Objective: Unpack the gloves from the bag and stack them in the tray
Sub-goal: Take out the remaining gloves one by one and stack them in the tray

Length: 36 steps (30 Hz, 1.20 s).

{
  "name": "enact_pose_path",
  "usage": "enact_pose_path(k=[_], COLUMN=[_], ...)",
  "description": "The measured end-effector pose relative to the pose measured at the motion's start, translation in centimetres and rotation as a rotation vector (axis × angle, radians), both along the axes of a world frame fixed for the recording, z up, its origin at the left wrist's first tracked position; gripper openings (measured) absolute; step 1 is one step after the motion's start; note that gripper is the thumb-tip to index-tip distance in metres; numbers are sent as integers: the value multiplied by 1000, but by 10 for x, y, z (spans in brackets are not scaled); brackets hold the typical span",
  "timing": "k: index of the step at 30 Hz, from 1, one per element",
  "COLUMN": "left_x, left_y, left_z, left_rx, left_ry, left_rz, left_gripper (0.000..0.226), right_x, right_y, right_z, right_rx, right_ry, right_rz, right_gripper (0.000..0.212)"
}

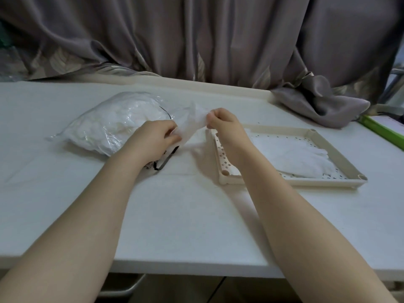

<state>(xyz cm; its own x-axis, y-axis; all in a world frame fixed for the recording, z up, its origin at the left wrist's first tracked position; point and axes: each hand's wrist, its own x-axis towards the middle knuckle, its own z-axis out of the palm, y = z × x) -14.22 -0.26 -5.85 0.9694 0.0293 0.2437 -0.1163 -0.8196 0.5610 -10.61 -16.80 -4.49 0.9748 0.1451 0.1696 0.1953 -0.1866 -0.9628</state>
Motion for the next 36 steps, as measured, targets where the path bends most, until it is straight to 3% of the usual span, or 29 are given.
enact_pose_path(k=[2, 5, 9, 13, 17, 19, 20, 22, 27, 31, 36], left_x=[-4, -6, -5, -5, -7, -12, -17, -26, -26, -20, -12], left_y=[-3, -3, -2, -4, -7, -24, -38, -67, -102, -112, -123], left_z=[2, 3, -1, -4, 0, 13, 27, 51, 83, 89, 88], left_rx=[-47, -119, -57, -57, -109, -235, -386, -665, -680, -824, -786], left_ry=[-38, -57, -37, -65, -294, -434, -417, -214, 112, 213, 175], left_rz=[-13, -13, 20, 62, 64, 49, 24, -78, -305, -354, -264], left_gripper=[33, 26, 28, 34, 9, 15, 21, 33, 48, 12, 21], right_x=[1, 3, 0, -8, -13, -14, -17, -20, -32, -38, -29], right_y=[0, -2, -12, -15, -22, -28, -31, -32, -44, -62, -94], right_z=[-1, 1, 9, 21, 33, 40, 45, 51, 58, 64, 64], right_rx=[138, 348, 663, 690, 776, 749, 693, 621, 517, 256, 136], right_ry=[6, 47, 98, 138, 114, 95, 60, 6, -126, -256, -211], right_rz=[-12, -63, -59, -114, -87, -107, -128, -142, -28, 15, 28], right_gripper=[22, 21, 19, 10, 11, 21, 23, 15, 14, 14, 9])
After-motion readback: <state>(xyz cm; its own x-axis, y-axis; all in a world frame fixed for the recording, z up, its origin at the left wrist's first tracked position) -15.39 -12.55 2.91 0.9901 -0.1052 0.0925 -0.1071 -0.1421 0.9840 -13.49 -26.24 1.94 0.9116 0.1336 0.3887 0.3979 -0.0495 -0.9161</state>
